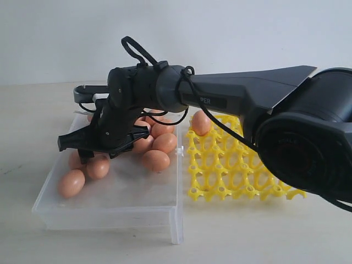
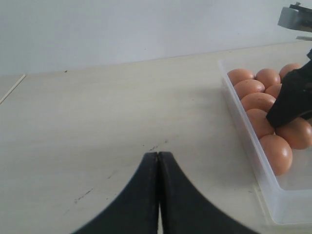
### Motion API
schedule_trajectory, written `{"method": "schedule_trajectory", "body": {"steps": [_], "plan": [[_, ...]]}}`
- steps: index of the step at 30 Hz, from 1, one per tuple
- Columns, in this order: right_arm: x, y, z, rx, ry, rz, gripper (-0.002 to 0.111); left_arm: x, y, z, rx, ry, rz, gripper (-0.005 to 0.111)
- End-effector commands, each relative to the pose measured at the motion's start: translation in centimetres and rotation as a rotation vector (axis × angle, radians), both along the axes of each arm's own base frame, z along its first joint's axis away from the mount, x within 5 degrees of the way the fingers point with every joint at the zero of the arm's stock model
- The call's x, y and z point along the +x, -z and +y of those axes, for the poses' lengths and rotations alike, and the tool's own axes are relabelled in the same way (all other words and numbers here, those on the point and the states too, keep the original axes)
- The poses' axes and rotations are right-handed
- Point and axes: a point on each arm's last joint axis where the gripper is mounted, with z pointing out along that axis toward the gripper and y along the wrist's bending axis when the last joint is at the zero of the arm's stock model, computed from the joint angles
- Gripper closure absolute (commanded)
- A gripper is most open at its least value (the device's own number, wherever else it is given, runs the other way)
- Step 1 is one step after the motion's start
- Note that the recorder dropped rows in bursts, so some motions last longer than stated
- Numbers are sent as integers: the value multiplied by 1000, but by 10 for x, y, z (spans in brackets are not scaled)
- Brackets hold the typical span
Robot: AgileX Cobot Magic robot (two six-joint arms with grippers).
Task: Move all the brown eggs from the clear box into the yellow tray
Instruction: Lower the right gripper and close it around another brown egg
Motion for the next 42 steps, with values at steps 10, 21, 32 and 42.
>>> {"method": "schedule_trajectory", "body": {"steps": [10, 21, 32, 42], "plan": [[-1, 10, -1, -30, -3, 29, 50, 0, -3, 0, -7, -1, -23, 107], [0, 10, 0, -27, -3, 13, 50, 0, -3, 0, -7, -1, -23, 107], [4, 9, 0, -31, -14, -39, 50, 0, -3, 0, -7, -1, -23, 107], [5, 10, -2, -63, -75, -78, 50, 0, -3, 0, -7, -1, -23, 107]]}}
